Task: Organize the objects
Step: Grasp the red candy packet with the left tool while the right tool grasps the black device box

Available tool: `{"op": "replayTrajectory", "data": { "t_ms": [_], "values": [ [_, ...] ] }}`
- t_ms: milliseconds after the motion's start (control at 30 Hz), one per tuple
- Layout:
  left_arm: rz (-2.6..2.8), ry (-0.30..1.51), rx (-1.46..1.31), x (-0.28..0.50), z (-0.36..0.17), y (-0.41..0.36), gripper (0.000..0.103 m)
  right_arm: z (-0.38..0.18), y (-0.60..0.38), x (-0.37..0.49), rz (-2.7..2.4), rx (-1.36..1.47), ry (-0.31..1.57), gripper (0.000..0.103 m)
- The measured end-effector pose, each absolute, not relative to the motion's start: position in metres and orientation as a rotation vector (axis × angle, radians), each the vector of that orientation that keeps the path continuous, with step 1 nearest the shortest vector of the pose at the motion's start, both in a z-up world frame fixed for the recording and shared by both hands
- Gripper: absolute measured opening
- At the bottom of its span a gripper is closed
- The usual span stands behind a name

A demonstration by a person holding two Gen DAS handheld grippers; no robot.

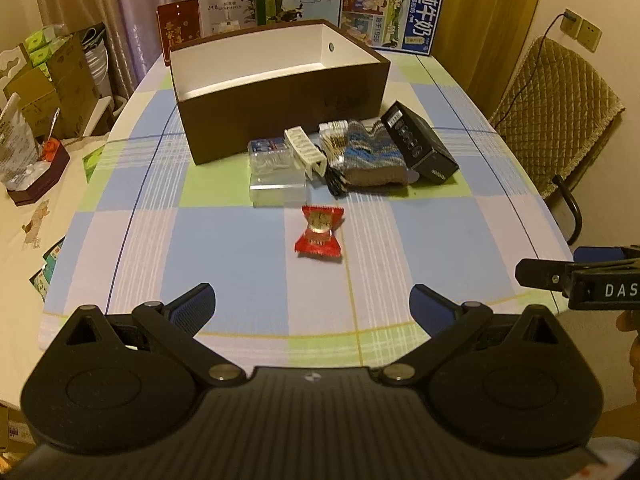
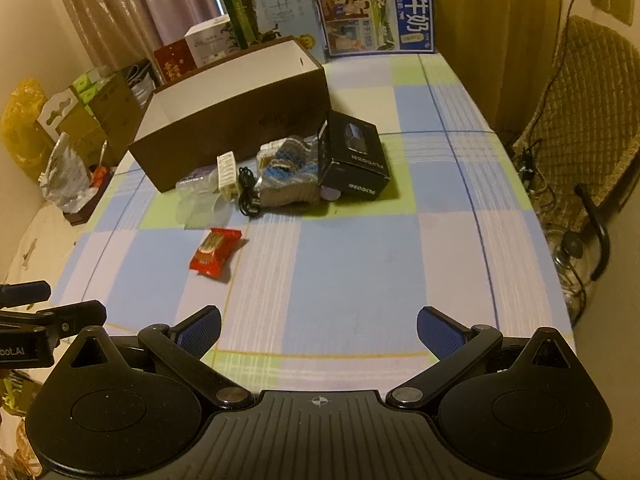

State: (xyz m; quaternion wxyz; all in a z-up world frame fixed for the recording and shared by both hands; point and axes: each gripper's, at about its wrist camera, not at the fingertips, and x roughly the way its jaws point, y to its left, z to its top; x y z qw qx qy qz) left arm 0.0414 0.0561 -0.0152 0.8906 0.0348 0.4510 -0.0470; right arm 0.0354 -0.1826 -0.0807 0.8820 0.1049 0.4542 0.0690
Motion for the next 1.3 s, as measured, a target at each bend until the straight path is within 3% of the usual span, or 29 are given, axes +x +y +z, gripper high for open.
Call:
{"op": "replayTrajectory", "data": {
  "t_ms": [533, 733, 833, 1033, 1300],
  "values": [
    [-0.083, 0.941, 0.079, 0.115, -0.059, 0.034, 0.100, -0.103, -0.221, 0.121, 0.187, 0.237, 0.952, 0.101],
    [-0.067, 0.986, 0.085, 0.148, -0.089, 0.029, 0.090, -0.117, -0.237, 0.152, 0.189, 0.250, 0.969, 0.101],
    [-0.061, 1.022, 0.092, 0.164, -0.104, 0.027, 0.079, -0.123, -0.245, 0.164, 0.189, 0.252, 0.981, 0.101],
    [-0.037, 1.063, 0.124, 0.188, -0.129, 0.024, 0.074, -0.134, -0.261, 0.185, 0.187, 0.274, 0.996, 0.101],
    [-0.023, 1.113, 0.117, 0.204, -0.148, 0.027, 0.057, -0.142, -0.279, 0.209, 0.189, 0.300, 0.999, 0.101]
  ]
}}
